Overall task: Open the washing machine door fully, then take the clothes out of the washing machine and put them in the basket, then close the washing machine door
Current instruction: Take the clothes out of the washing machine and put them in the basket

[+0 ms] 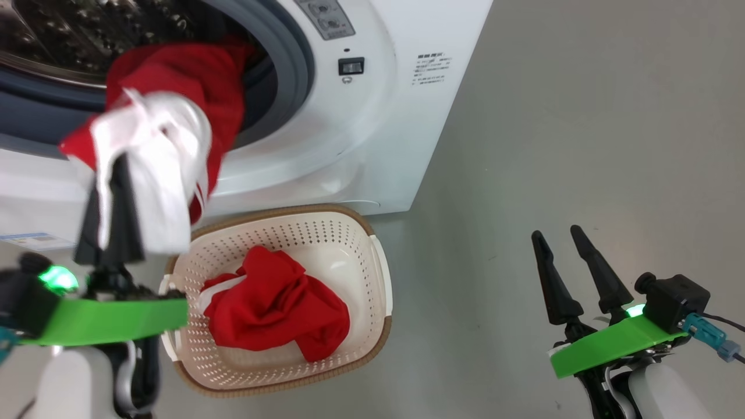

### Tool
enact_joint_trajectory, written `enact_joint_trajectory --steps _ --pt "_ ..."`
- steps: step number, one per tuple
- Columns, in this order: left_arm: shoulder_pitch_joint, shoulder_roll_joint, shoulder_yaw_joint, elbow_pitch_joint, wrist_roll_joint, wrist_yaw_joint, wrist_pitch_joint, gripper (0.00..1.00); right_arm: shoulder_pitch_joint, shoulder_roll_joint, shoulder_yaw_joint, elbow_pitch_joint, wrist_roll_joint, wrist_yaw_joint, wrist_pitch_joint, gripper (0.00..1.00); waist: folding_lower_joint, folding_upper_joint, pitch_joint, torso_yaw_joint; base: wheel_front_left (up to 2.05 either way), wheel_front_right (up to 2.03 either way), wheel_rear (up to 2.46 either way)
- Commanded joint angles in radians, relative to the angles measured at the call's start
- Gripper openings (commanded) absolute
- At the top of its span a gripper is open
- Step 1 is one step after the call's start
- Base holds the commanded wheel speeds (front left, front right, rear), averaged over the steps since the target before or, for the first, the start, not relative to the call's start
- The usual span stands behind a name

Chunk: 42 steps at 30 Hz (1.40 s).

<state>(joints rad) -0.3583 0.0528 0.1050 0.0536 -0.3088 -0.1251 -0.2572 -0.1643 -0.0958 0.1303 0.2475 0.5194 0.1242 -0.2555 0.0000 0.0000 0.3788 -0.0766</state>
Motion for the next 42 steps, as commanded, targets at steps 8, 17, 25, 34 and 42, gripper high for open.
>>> enact_joint_trajectory --steps 8,17,25,34,42 --pt "0.033 0.011 -0.009 0.202 -0.002 -0.005 -0.005 0.0 -0.01 0.001 0.026 -0.027 -0.002 0.007 -0.006 1.0 0.0 0.0 0.055 -0.017 0.0 0.0 0.0" --pt "-0.048 0.029 -0.052 0.425 -0.001 -0.006 -0.005 0.0 -0.04 0.011 0.019 -0.04 -0.008 0.007 -0.006 1.0 0.0 0.0 0.131 -0.029 0.0 0.0 0.0" --pt "-0.151 0.047 -0.064 0.596 0.013 -0.006 -0.005 0.04 -0.065 0.019 0.02 -0.048 -0.012 0.007 -0.006 1.0 0.0 0.0 0.189 -0.04 0.0 0.0 0.0" --pt "-0.277 0.061 -0.067 0.727 0.02 -0.006 -0.005 1.0 -0.092 0.025 0.013 -0.054 -0.018 0.007 -0.006 1.0 0.0 0.0 0.239 -0.046 0.0 0.0 0.0" --pt "-0.288 0.065 -0.063 0.721 0.03 -0.006 -0.005 1.0 -0.094 0.028 0.004 -0.052 -0.023 0.007 -0.006 1.0 0.0 0.0 0.234 -0.04 0.0 0.0 0.0"
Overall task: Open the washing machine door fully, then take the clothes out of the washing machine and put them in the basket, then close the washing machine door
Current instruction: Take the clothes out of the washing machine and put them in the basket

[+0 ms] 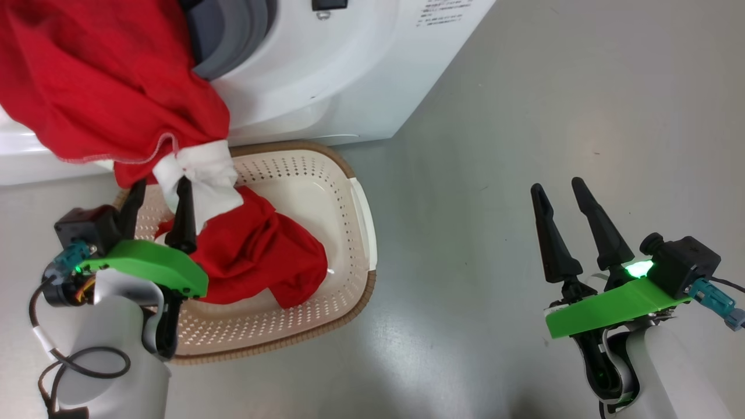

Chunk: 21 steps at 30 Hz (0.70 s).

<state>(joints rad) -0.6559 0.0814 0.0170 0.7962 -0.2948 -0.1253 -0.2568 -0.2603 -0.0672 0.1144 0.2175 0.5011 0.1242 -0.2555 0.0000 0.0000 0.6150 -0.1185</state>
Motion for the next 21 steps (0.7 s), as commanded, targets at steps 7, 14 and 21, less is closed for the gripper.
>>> enact_joint_trajectory --steps 7,14,21 --pt "0.047 0.033 0.029 -0.098 0.034 -0.005 -0.005 1.0 0.009 -0.008 0.021 -0.018 -0.009 0.007 -0.006 1.0 0.0 0.0 -0.025 0.02 0.0 0.0 0.0" --pt "0.116 0.024 0.063 -0.223 0.067 -0.005 -0.005 1.0 0.022 -0.02 0.019 -0.016 -0.009 0.007 -0.006 1.0 0.0 0.0 -0.053 0.038 0.0 0.0 0.0" --pt "0.205 0.01 0.096 -0.365 0.097 -0.005 -0.005 1.0 0.038 -0.033 0.024 -0.014 -0.009 0.007 -0.006 1.0 0.0 0.0 -0.075 0.053 0.0 0.0 0.0"
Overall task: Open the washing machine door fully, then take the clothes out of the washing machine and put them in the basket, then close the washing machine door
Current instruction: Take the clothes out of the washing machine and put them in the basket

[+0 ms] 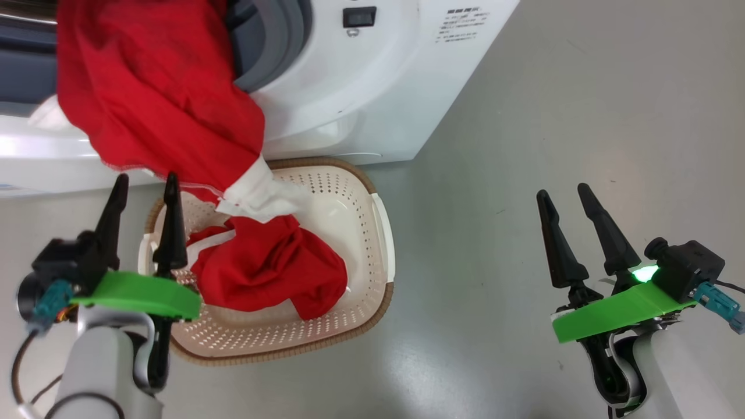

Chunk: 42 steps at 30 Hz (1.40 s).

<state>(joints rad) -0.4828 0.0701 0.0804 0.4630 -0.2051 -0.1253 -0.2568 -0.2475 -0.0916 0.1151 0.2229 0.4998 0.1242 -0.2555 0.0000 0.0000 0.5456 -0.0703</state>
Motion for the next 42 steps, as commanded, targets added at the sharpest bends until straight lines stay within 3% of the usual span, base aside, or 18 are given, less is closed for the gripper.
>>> enact_joint_trajectory --steps 1,14,23,30,38,42 --pt "0.045 0.019 0.036 -0.053 0.01 -0.005 -0.005 1.0 0.027 -0.011 0.023 -0.019 -0.007 0.007 -0.006 1.0 0.0 0.0 -0.008 0.007 0.0 0.0 0.0" --pt "0.235 -0.004 0.068 -0.281 0.017 -0.005 -0.005 1.0 0.043 -0.025 0.027 -0.016 -0.003 0.007 -0.006 1.0 0.0 0.0 -0.031 0.014 0.0 0.0 0.0" --pt "0.253 -0.013 0.057 -0.324 0.017 -0.005 -0.005 1.0 0.045 -0.024 0.021 -0.014 -0.002 0.007 -0.006 1.0 0.0 0.0 -0.031 0.021 0.0 0.0 0.0" --pt "0.191 0.006 0.014 -0.326 0.015 -0.005 -0.005 1.0 0.045 -0.021 0.016 -0.012 -0.003 0.007 -0.006 1.0 0.0 0.0 -0.038 0.032 0.0 0.0 0.0" --pt "0.001 0.098 -0.053 -0.204 -0.022 -0.005 -0.005 1.0 0.047 -0.019 0.019 -0.007 -0.001 0.007 -0.006 1.0 0.0 0.0 -0.046 0.04 0.0 0.0 0.0" --pt "-0.124 0.135 -0.083 -0.119 -0.037 -0.005 0.055 1.0 0.042 -0.018 0.022 -0.006 0.002 0.007 -0.006 1.0 0.0 0.0 -0.045 0.038 0.0 0.0 0.0"
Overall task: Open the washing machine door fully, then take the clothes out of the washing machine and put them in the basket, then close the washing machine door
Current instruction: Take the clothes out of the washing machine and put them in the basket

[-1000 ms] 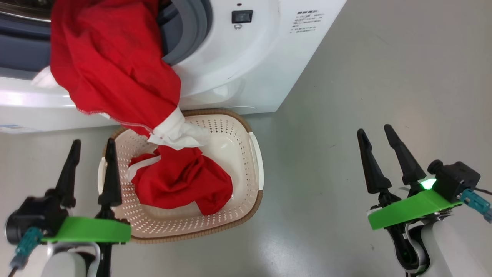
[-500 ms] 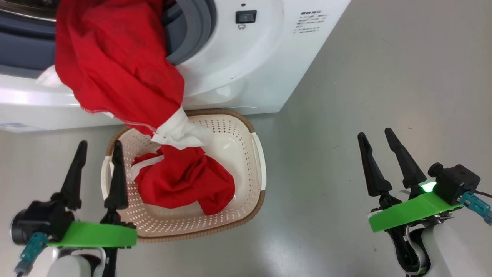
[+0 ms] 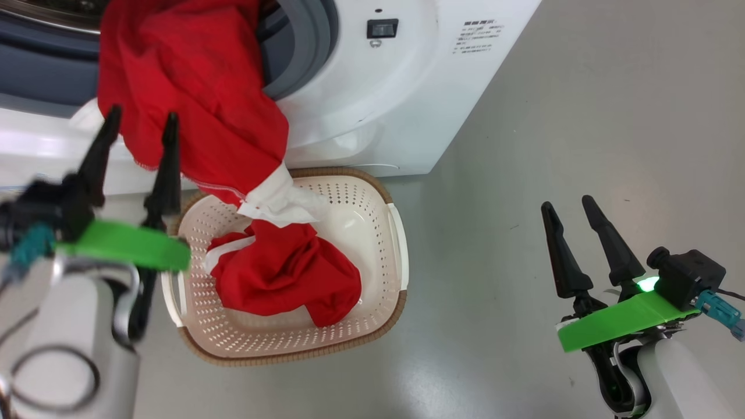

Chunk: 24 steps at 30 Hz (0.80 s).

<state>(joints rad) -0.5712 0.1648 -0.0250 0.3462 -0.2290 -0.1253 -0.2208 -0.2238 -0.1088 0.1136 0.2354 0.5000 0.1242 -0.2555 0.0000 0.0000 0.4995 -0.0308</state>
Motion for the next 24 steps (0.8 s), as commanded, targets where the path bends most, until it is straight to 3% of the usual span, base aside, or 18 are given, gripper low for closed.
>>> enact_joint_trajectory --steps 1,13,24 --pt "-0.065 0.047 0.014 0.021 -0.016 -0.005 0.043 1.0 0.017 -0.001 0.023 -0.018 0.002 0.007 -0.006 1.0 0.0 0.0 0.002 -0.003 0.0 0.0 0.0" --pt "-0.356 0.084 -0.089 0.323 -0.086 -0.005 0.252 1.0 0.008 0.009 0.036 -0.015 0.005 0.007 -0.006 1.0 0.0 0.0 0.009 -0.028 0.0 0.0 0.0" --pt "-0.525 0.121 -0.16 0.599 -0.127 -0.005 0.279 1.0 0.006 0.017 0.051 -0.015 0.008 0.007 -0.006 1.0 0.0 0.0 0.012 -0.063 0.0 0.0 0.0"
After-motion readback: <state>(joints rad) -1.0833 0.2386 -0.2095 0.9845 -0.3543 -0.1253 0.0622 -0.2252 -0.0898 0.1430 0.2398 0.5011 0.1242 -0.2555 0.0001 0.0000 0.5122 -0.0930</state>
